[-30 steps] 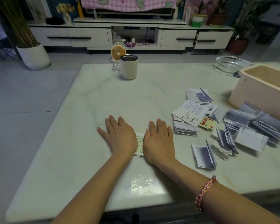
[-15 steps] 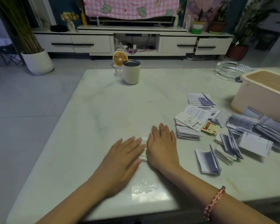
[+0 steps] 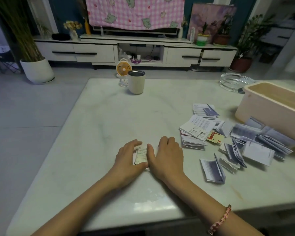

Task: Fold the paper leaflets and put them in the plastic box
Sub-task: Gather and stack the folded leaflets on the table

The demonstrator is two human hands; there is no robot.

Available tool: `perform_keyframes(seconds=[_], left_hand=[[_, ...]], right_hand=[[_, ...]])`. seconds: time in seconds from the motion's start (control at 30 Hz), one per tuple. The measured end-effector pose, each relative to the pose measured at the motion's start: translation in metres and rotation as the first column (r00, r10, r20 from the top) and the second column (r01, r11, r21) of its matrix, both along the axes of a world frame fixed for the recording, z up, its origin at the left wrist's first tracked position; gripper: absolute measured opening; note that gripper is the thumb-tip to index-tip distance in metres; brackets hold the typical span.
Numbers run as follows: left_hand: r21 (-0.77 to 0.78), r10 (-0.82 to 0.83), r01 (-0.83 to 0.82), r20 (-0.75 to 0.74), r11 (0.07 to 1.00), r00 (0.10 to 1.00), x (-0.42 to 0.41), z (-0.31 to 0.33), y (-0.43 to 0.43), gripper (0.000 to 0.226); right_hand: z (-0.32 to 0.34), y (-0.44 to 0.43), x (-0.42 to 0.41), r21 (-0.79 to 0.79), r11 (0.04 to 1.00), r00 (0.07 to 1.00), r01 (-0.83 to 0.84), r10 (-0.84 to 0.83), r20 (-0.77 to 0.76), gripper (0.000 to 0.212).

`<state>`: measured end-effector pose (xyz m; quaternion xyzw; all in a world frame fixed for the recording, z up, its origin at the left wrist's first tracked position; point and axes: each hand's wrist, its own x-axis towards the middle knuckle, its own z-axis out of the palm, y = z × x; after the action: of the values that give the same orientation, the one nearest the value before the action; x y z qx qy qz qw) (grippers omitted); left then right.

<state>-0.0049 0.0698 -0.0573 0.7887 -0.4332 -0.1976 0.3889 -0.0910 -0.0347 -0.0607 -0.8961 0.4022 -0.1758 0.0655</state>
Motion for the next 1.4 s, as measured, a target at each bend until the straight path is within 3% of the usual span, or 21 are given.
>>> perform_keyframes(seconds=[0.17,0.3,0.43,0.6,0.8,0.87,1.0,1.13,1.3,1.4], left_hand=[[0.102,-0.022,0.024,-0.028,0.995,0.999,0.006,0.006,-0.001,0.081],[0.093,-0.026,0.038,-0.126,0.995,0.992,0.006,0.012,0.000,0.082],[0.016,-0.051,0.054,-0.137,0.998,0.989,0.007,0.022,0.006,0.040],[-0.116,-0.017,0.004,-0.104,0.993,0.994,0.007,0.021,0.020,0.024],[-0.292,0.019,-0.039,-0.072,0.956,0.997,0.004,0.015,0.026,0.022],[-0.322,0.047,-0.071,-0.082,0.944,0.995,0.003,0.012,0.025,0.028],[-0.310,0.039,-0.104,-0.211,0.945,0.977,-0.004,-0.003,0.020,0.042],[-0.283,0.014,-0.052,-0.134,0.958,0.991,-0.010,-0.010,0.017,0.055],[-0.256,0.034,-0.063,-0.114,0.965,0.993,-0.004,-0.002,0.017,0.034],[-0.222,0.067,-0.095,-0.127,0.970,0.990,0.006,0.012,0.015,0.031]], right_hand=[[0.005,0.001,-0.007,0.078,0.997,0.998,0.007,-0.012,0.066,0.045],[0.004,0.002,-0.019,0.111,0.989,0.953,-0.093,0.056,0.299,0.035],[-0.003,0.005,-0.021,-0.024,0.958,0.819,-0.287,0.258,0.513,0.035],[-0.001,0.009,-0.026,0.125,0.851,0.664,-0.510,0.297,0.686,0.018],[0.009,0.007,-0.024,0.310,0.673,0.575,-0.671,0.210,0.791,0.065],[0.011,0.004,-0.020,0.387,0.588,0.549,-0.710,0.119,0.827,0.071],[0.003,0.002,-0.021,0.544,0.450,0.638,-0.708,0.078,0.766,0.070],[0.001,0.003,-0.026,0.528,0.451,0.660,-0.720,0.208,0.722,0.058],[0.001,-0.002,-0.027,0.501,0.528,0.695,-0.685,0.268,0.668,0.033],[0.007,-0.006,-0.027,0.523,0.552,0.711,-0.649,0.196,0.675,0.034]])
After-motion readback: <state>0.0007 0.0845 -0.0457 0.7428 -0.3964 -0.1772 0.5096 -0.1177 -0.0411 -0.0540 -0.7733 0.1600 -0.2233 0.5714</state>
